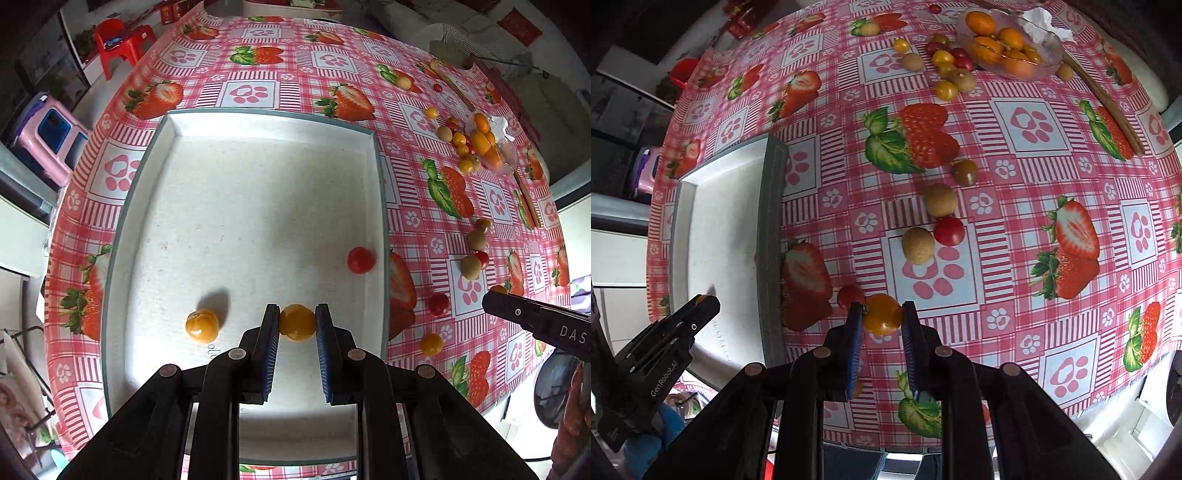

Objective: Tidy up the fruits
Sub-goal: 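Drop the yellow and orange tomatoes into the tray with both tools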

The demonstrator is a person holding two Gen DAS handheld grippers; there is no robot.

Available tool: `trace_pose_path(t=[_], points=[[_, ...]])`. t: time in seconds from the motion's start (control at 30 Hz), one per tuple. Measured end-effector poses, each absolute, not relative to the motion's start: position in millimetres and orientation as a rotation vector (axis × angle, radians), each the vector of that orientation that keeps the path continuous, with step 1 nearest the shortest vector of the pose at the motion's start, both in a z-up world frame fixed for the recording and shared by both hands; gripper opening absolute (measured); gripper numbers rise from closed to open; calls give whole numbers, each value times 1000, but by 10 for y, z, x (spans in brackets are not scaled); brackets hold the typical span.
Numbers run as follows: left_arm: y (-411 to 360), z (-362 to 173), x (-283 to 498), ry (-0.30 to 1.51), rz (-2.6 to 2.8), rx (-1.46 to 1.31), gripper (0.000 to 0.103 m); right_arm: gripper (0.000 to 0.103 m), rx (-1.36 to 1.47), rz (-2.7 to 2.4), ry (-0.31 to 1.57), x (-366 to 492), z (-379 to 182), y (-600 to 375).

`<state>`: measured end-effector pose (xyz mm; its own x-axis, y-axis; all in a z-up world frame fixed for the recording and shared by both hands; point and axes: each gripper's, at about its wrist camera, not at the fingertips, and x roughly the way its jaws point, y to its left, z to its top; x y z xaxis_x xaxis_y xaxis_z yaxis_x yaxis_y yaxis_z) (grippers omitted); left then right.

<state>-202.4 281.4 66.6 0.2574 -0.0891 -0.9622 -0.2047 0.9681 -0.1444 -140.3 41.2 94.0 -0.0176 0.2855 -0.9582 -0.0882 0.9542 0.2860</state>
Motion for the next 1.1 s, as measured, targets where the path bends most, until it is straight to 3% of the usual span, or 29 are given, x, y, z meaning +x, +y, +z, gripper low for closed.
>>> trace_pose_path(t=[0.57,1.03,1.1], points=[[3429,385,-2501,1360,251,-332,21,23,-23,556,1601,-1555,869,1779],[3344,238,-2453,1397,251,-252,22,23,-99,553,1656,-1545,472,2141],[3323,238,-2442,1402,246,-239,26,25,-99,559,1658,-1598,494,2119]])
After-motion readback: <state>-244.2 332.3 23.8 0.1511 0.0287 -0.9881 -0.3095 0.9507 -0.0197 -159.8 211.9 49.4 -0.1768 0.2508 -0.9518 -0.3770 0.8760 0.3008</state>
